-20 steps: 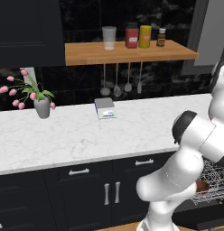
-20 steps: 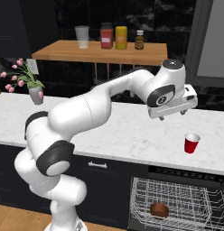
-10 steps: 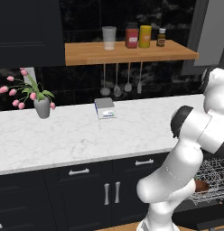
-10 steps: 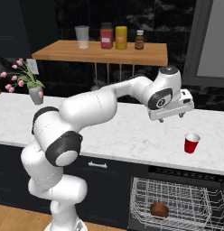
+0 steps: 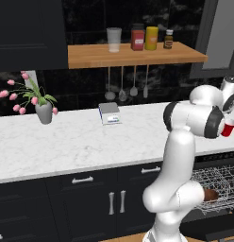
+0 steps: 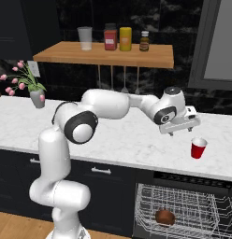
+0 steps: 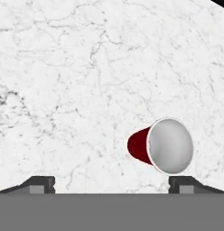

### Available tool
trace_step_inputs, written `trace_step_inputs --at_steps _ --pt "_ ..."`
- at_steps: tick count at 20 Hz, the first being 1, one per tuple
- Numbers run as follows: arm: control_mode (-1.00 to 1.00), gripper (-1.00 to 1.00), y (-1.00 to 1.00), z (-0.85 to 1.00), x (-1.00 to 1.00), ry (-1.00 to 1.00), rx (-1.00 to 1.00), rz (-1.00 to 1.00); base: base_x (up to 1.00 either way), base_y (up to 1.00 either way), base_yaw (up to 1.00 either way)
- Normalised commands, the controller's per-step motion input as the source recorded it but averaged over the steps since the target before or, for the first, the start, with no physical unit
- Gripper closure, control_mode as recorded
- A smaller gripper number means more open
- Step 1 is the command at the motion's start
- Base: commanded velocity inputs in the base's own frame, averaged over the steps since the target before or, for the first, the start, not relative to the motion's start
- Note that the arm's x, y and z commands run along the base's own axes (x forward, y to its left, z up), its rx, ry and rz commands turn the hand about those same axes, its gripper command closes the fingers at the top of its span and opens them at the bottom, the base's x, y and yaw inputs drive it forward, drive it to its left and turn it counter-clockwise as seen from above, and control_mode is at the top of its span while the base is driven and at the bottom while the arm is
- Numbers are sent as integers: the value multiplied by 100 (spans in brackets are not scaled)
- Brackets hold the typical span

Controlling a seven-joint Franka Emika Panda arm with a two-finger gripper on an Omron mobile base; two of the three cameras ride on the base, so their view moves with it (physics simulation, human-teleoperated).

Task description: Pick up the cup and bowl from the counter, place them in the dishwasher, and close the dishwasher door.

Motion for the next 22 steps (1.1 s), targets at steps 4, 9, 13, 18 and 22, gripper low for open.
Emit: trace_step_inputs --at_steps 4,9,13,18,22 --pt "-100 -100 -56 -7 53 10 12 -11 0 0 0" --pt "-100 -100 -38 10 8 0 15 -4 0 0 0" --pt "-100 -100 -24 2 14 2 8 0 0 0 0" --pt "-100 -100 0 -30 0 2 1 0 0 0 0" --pt "-100 -100 0 -52 0 0 1 0 0 0 0"
